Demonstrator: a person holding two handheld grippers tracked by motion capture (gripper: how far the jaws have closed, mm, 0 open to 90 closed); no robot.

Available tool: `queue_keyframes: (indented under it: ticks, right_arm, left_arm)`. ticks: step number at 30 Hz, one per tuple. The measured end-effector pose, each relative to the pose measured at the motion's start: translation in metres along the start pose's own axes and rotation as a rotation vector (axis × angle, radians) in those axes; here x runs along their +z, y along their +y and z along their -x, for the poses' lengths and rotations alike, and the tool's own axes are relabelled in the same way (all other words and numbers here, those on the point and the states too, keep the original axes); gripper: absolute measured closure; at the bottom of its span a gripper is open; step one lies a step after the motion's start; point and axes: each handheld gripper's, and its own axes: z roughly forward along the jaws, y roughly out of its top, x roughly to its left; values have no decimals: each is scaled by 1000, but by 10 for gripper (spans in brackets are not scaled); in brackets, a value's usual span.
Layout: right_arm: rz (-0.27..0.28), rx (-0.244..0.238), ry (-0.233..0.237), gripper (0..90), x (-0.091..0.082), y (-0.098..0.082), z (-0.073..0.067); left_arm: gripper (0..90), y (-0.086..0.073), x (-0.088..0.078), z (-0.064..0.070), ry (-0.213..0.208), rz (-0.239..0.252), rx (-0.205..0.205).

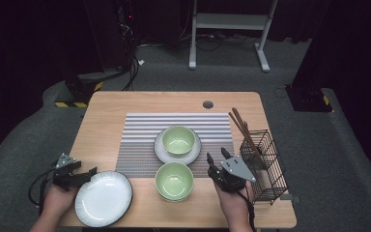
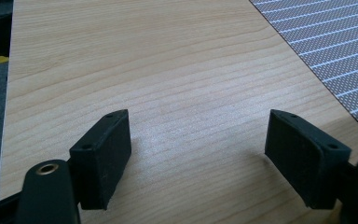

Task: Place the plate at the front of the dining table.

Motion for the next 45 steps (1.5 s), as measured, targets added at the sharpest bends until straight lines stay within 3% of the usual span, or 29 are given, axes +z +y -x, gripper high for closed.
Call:
queue_keyframes:
  ticks: [7,16,45]
  right_arm:
    - [5,-23,-14,505,-3,2,-2]
    - [30,-32,-34,530,-12,5,5]
    - [35,28,-109,570,-36,11,31]
  left_arm:
    - [227,0,0,0,0,1,-2]
    - [228,0,0,0,3,0,-2]
    - [228,0,0,0,4,0,-3]
